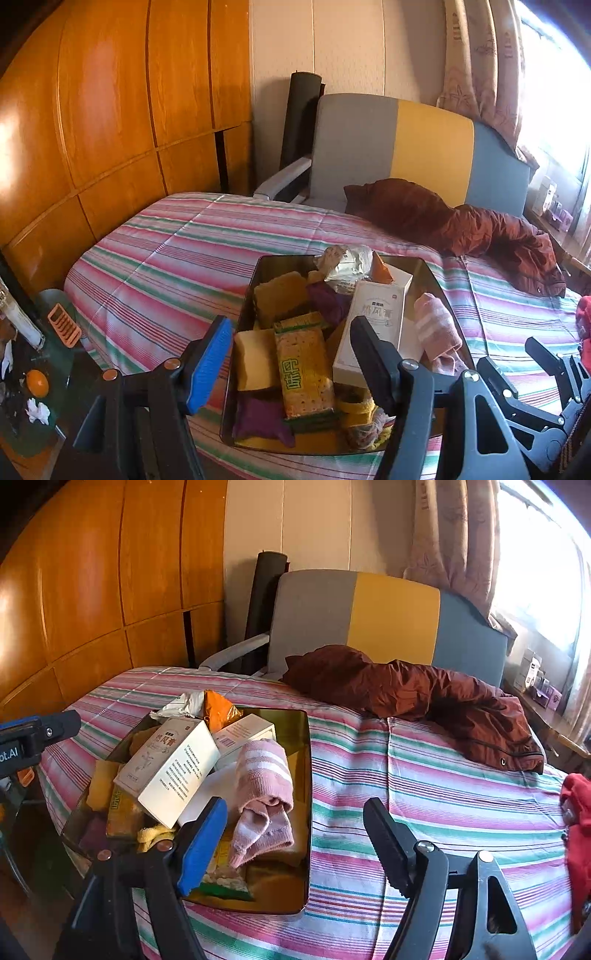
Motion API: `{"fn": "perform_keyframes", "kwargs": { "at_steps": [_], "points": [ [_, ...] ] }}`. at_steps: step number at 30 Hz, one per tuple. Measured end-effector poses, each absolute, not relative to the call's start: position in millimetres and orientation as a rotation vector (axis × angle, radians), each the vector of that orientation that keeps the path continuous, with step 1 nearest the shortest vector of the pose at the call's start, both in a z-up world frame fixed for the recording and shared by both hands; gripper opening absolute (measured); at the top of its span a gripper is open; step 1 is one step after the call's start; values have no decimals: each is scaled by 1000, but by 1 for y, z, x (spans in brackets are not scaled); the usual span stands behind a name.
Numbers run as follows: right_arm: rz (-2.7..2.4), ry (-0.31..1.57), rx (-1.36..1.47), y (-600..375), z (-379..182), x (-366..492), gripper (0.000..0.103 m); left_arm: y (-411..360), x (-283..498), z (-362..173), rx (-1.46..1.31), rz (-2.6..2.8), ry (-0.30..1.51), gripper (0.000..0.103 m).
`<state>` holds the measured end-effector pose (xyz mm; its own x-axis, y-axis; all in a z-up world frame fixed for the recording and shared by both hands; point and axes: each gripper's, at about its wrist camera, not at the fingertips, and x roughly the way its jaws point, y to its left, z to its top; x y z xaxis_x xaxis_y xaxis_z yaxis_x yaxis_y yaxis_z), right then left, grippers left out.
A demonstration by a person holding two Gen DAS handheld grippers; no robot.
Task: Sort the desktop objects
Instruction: 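Open both tools over the tray and withdraw them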
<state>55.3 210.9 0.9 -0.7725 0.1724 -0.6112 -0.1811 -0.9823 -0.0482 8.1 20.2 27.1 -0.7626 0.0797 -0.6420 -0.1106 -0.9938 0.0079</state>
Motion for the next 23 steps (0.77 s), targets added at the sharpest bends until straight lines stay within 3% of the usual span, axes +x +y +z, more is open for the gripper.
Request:
{"fn": "perform_keyframes", "kwargs": {
  "at_steps": [15, 17, 23],
  "points": [
    [2760, 45, -957, 224, -3, 59, 81, 26, -3, 11, -1108, 2759, 44, 67],
    [2742, 51, -952, 231, -4, 59, 81, 26, -5, 10, -1093, 2754, 37, 57],
    [2564, 217, -953, 296, -11, 49, 86, 21, -18, 5, -1078, 2751, 49, 54]
  ]
}}
